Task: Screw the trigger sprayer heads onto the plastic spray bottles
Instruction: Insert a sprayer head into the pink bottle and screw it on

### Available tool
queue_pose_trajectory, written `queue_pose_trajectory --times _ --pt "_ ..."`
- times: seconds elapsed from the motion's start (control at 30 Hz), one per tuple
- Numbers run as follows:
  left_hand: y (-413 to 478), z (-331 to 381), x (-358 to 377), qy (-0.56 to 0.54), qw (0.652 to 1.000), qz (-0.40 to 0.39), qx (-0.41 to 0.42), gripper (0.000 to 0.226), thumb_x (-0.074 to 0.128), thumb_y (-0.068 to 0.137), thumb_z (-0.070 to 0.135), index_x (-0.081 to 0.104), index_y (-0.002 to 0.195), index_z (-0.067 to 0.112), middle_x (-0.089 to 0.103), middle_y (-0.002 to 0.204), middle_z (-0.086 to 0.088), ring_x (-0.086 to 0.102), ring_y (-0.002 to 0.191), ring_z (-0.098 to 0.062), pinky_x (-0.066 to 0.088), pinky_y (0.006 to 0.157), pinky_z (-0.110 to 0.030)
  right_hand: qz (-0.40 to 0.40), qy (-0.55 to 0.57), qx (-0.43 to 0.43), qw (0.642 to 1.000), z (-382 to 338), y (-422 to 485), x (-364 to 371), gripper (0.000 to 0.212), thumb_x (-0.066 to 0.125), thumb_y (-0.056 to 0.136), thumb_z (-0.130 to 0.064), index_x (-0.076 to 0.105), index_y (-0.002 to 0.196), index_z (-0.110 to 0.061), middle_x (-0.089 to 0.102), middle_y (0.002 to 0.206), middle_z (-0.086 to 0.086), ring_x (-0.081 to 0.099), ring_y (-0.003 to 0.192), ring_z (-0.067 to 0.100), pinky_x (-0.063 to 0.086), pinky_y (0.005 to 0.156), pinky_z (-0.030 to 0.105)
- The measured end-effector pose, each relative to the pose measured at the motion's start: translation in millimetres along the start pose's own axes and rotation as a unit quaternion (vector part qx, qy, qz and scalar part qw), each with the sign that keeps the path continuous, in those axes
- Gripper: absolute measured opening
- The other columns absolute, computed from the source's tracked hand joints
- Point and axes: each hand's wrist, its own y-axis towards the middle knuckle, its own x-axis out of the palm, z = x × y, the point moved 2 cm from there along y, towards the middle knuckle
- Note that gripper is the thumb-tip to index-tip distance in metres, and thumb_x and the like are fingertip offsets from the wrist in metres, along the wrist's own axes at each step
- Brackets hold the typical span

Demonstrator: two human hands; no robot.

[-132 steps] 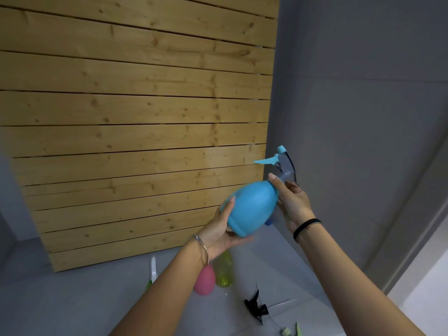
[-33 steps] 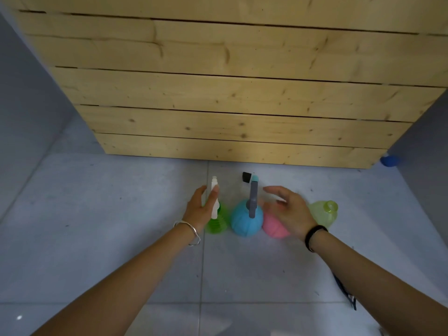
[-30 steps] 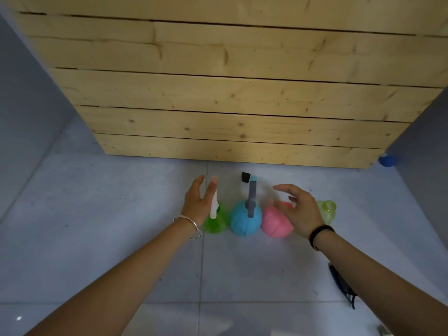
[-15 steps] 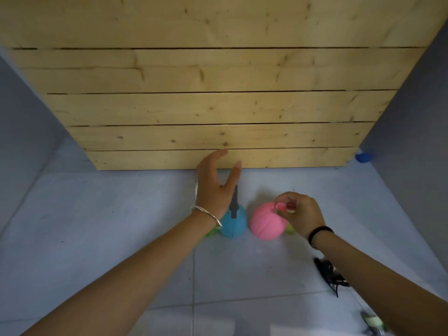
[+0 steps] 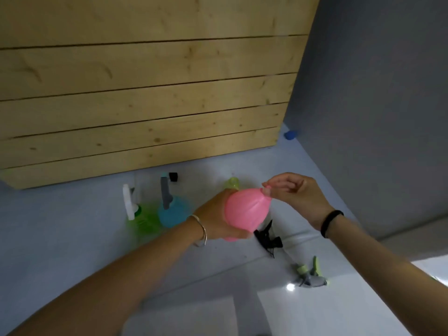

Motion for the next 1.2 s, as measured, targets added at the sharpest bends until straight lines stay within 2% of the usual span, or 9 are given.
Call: queue_pose_trajectory --times 0.17,0.27,0.37,0.57,0.7,0.93,1.03,1.13,1.2 --pt "-1 -16 29 -0.046 0.998 -0.013 -0.048 0.078 0.085 0.039 0.05 0.04 0.103 0.048 0.05 0.104 0.025 0.054 0.094 -0.001 0.041 0.066 -0.011 0.003 0.027 0.098 0.995 61 -13 -32 0.029 0.069 0.082 -0.011 0.068 0.11 -0.007 0.07 0.111 0.01 0.064 0.102 0.015 0.05 0.094 0.022" --pt "-2 -32 42 -0.051 0.996 -0.028 -0.071 0.085 0.088 0.039 0.046 0.039 0.109 0.043 0.051 0.106 0.024 0.056 0.099 -0.007 0.044 0.071 -0.015 0.026 -0.061 0.129 0.989 115 -21 -45 0.034 0.071 0.079 -0.003 0.066 0.112 0.002 0.067 0.113 0.011 0.059 0.102 0.016 0.047 0.08 0.006" --pt "-2 -48 50 -0.044 0.995 -0.03 -0.088 0.087 0.092 0.045 0.037 0.04 0.116 0.038 0.054 0.114 0.015 0.056 0.107 -0.012 0.048 0.083 -0.024 -0.003 -0.165 0.15 0.975 157 -20 -43 0.037 0.078 0.075 -0.012 0.068 0.11 -0.006 0.064 0.113 0.001 0.055 0.105 0.01 0.037 0.08 0.003" --pt "0 -60 52 -0.07 0.989 -0.042 -0.125 0.089 0.088 0.037 0.051 0.042 0.113 0.041 0.055 0.113 0.018 0.057 0.101 -0.003 0.047 0.074 -0.018 0.004 -0.239 0.175 0.955 202 -3 -37 0.044 0.08 0.072 -0.015 0.068 0.114 -0.015 0.064 0.124 0.004 0.056 0.118 0.019 0.034 0.093 0.014" --pt "3 -58 53 -0.081 0.987 -0.05 -0.128 0.083 0.086 0.036 0.055 0.041 0.105 0.049 0.053 0.111 0.022 0.053 0.098 0.006 0.046 0.069 -0.012 -0.063 -0.402 0.138 0.903 205 8 -33 0.044 0.075 0.075 -0.023 0.066 0.118 -0.024 0.064 0.124 0.0 0.056 0.116 0.019 0.035 0.088 0.016" --pt "5 -44 47 -0.1 0.986 -0.036 -0.126 0.094 0.082 0.033 0.057 0.039 0.116 0.04 0.052 0.113 0.021 0.054 0.1 0.002 0.045 0.071 -0.011 -0.081 -0.491 0.14 0.856 203 2 -32 0.03 0.07 0.077 -0.025 0.068 0.106 -0.019 0.057 0.121 0.005 0.057 0.108 0.025 0.044 0.085 0.027" --pt "2 -33 37 -0.099 0.987 -0.031 -0.119 0.097 0.082 0.032 0.057 0.039 0.116 0.038 0.052 0.111 0.021 0.052 0.097 0.004 0.045 0.069 -0.01 -0.03 -0.447 0.149 0.881 186 -3 -36 0.025 0.071 0.077 -0.027 0.072 0.1 -0.016 0.059 0.112 0.006 0.058 0.103 0.024 0.043 0.08 0.025" --pt "0 -16 23 -0.098 0.989 -0.016 -0.107 0.102 0.082 0.032 0.057 0.04 0.122 0.033 0.054 0.118 0.012 0.056 0.105 -0.008 0.052 0.081 -0.025 0.08 -0.243 0.166 0.952 143 -5 -47 0.009 0.077 0.074 -0.02 0.07 0.077 -0.015 0.063 0.085 0.002 0.06 0.083 0.018 0.042 0.074 0.023" --pt "-4 4 11 -0.1 0.991 -0.001 -0.089 0.102 0.082 0.032 0.058 0.041 0.122 0.032 0.053 0.117 0.013 0.055 0.105 -0.008 0.052 0.081 -0.026 0.123 -0.102 0.149 0.976 101 -10 -53 0.023 0.078 0.074 -0.015 0.061 0.059 -0.017 0.061 0.068 -0.002 0.058 0.07 0.015 0.045 0.067 0.02"
